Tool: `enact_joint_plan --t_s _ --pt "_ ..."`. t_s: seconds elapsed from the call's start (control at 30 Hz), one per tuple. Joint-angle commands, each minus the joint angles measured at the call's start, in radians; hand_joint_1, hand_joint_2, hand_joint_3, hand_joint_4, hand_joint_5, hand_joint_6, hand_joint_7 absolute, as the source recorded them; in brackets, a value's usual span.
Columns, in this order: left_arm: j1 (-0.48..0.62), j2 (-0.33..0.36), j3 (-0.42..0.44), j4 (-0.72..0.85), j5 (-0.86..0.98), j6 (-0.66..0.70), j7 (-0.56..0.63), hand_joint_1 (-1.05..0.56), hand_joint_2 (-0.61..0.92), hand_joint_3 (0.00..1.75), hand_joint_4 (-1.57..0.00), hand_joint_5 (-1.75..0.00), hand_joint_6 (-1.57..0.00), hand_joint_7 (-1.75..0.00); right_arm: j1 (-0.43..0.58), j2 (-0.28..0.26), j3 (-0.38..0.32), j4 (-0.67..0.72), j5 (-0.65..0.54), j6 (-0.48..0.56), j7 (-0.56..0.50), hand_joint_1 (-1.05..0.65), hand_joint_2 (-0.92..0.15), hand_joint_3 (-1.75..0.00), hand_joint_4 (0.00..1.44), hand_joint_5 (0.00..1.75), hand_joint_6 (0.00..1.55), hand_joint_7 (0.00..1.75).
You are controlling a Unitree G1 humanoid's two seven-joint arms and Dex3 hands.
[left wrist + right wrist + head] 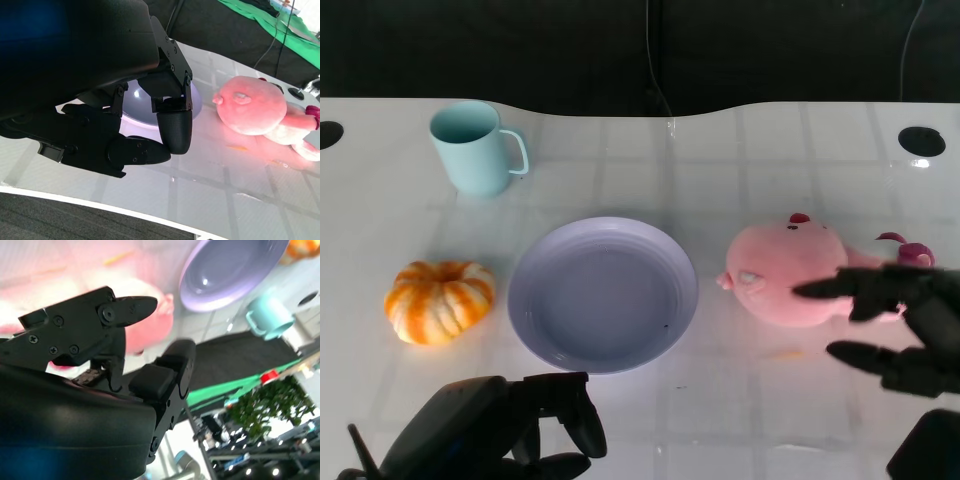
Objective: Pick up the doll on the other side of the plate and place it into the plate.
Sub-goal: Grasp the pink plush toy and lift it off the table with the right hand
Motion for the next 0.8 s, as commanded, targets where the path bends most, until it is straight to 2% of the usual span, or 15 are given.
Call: enact_joint_plan --t_s 0.03,0.13,0.4,0.57,0.8 --pt "0.009 0.016 0.004 0.006 0.009 -0.009 0.003 -0.31 0.92 0.37 -0.63 -1.62 -0.62 -1.21 -0.023 -0.011 -0.033 -0.03 -0.003 0.016 -0.008 -0.41 -0.87 -0.04 0.32 0.81 0.48 0.05" --pt "0.008 0.013 0.001 0.004 0.025 -0.007 0.008 -0.31 0.92 0.36 -0.63 -1.62 -0.62 -1.21 -0.031 -0.031 -0.044 -0.061 -0.039 0.05 0.013 -0.47 -0.87 -0.02 0.2 0.76 0.39 0.01" --pt "0.003 0.01 0.0 0.014 0.018 -0.012 0.005 -0.31 0.92 0.36 -0.63 -1.63 -0.63 -1.21 -0.078 -0.077 -0.05 -0.131 -0.145 0.217 0.13 -0.65 -0.86 0.0 0.05 0.71 0.2 0.0" --pt "0.007 0.01 0.0 0.008 0.02 -0.007 0.002 -0.31 0.92 0.37 -0.62 -1.64 -0.63 -1.21 -0.129 -0.116 -0.017 -0.1 -0.204 0.294 0.211 -0.67 -0.85 0.0 0.03 0.71 0.2 0.01" --pt "0.012 0.01 -0.003 -0.001 0.033 -0.004 0.005 -0.32 0.92 0.37 -0.62 -1.63 -0.62 -1.21 -0.194 -0.149 0.041 0.011 -0.245 0.329 0.274 -0.69 -0.85 0.0 0.14 0.51 0.22 0.01"
